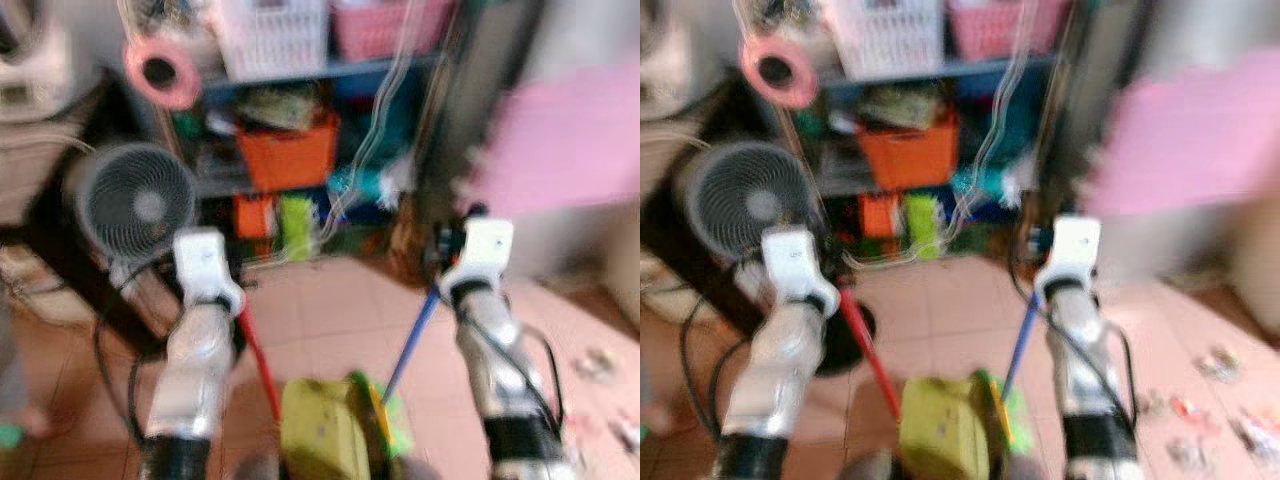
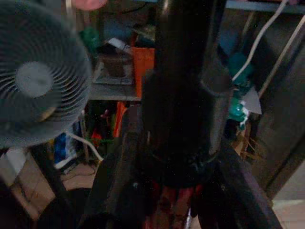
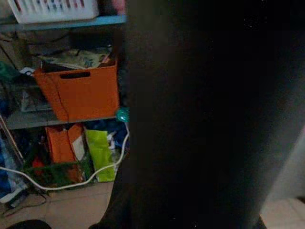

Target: Sweep floor

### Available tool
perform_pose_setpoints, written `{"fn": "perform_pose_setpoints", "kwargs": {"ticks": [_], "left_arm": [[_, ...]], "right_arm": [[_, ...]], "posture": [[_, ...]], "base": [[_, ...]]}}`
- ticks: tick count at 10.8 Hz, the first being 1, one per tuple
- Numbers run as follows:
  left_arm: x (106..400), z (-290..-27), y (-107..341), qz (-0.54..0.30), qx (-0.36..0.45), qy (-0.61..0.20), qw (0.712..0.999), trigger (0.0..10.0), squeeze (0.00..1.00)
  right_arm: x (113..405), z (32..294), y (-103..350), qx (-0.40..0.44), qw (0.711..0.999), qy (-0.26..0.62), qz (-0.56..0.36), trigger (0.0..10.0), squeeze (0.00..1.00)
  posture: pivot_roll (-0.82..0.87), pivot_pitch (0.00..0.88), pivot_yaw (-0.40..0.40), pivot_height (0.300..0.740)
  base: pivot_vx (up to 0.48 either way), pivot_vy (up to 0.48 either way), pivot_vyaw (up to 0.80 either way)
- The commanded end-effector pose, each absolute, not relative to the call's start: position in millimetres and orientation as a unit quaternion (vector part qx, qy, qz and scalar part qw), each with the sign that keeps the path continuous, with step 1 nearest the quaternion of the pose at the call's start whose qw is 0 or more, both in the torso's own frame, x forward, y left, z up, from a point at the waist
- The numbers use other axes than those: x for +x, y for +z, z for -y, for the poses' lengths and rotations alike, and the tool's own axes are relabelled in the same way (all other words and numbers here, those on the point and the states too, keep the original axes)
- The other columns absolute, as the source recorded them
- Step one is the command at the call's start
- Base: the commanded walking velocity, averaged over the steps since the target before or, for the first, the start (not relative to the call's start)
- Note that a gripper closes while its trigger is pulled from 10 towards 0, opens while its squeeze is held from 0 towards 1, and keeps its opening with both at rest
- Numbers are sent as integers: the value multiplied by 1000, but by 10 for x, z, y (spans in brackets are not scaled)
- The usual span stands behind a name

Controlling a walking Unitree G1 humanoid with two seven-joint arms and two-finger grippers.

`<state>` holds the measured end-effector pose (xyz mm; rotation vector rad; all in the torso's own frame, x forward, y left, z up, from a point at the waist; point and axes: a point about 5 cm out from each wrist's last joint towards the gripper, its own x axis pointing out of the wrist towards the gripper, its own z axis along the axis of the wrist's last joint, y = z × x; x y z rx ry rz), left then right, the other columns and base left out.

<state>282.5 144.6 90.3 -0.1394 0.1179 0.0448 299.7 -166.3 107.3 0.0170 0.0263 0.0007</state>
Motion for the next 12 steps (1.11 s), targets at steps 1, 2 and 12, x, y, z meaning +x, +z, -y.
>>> {"fn": "perform_pose_setpoints", "kwargs": {"ticks": [1, 2, 12], "left_arm": [[2850, -1439, 971, -41, -81, 18, 996, 10000, 0], [2841, -1343, 989, -32, -82, -7, 996, 10000, 0], [2844, -1442, 1017, -23, -60, 2, 998, 10000, 0]], "right_arm": [[3003, 1682, 1050, 11, 1000, -5, -23, 10000, 0], [2977, 1733, 1010, 8, 999, -14, -29, 10000, 0], [3089, 1730, 1048, 1, 1000, -13, -23, 10000, 0]], "posture": [[-37, 0, 75, 740], [-40, 0, 77, 740], [-6, 0, 58, 740]], "base": [[0, 0, -500], [0, 0, -800], [0, 0, -800]]}}
